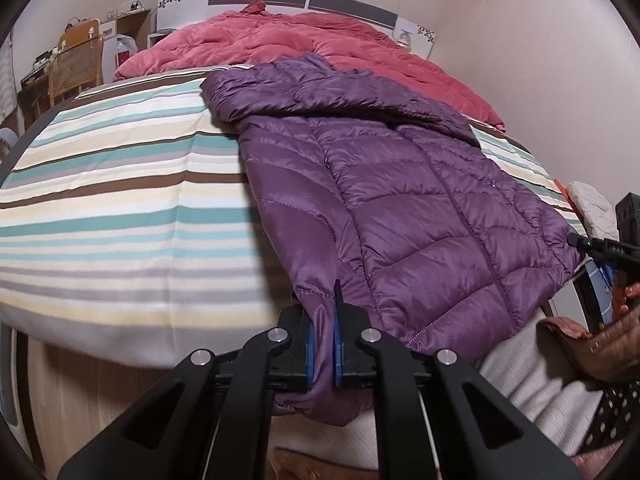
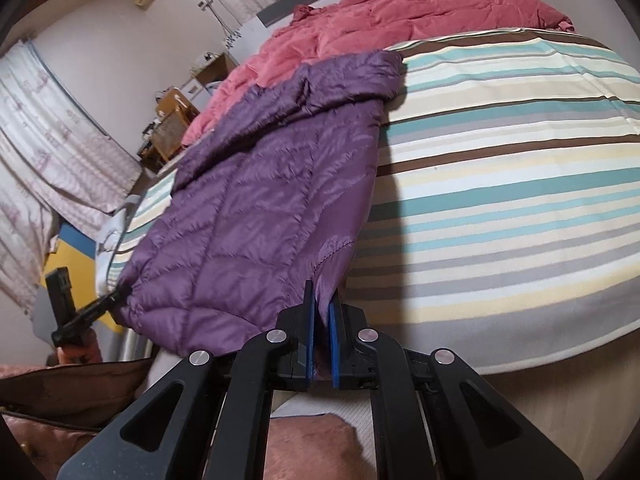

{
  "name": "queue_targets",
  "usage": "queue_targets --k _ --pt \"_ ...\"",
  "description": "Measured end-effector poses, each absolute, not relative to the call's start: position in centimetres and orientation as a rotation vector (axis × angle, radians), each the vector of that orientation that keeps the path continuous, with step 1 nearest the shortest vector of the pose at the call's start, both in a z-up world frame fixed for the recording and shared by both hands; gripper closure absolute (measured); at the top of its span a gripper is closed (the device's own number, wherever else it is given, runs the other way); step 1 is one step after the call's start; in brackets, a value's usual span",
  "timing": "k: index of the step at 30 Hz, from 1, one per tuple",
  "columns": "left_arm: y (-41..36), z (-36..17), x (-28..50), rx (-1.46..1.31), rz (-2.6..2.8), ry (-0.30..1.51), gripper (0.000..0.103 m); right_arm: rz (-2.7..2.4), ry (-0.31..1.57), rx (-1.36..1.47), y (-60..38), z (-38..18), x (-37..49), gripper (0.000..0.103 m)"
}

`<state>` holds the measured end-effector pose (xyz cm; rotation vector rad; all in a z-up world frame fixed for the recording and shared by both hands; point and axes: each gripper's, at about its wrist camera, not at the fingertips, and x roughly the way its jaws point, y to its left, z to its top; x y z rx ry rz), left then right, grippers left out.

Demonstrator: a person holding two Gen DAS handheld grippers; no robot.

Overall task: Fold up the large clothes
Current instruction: 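Grasp the jacket hem with the left gripper while the right gripper grasps the hem edge, then lift the hem with both grippers and fold it up toward the collar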

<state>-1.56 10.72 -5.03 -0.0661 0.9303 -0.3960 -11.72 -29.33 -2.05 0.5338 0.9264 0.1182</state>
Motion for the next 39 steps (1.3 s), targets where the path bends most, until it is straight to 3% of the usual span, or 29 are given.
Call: queue_targets --k 12,26,39 --pt "12.3 -1.8 -3.1 -0.194 -0.452 0.898 0.098 0.205 0.861 0.641 -30.6 0.7 -12.4 0.099" --pt "11.9 -0.2 6.9 -0.298 -0.431 0.857 0.097 0.167 0.786 0.600 -33.2 2.8 -3.0 0.099" --pt "9.8 -4.6 17.3 -0.318 -0.370 0.958 0.094 0.102 0.872 0.755 -34.7 -2.2 7.7 0.098"
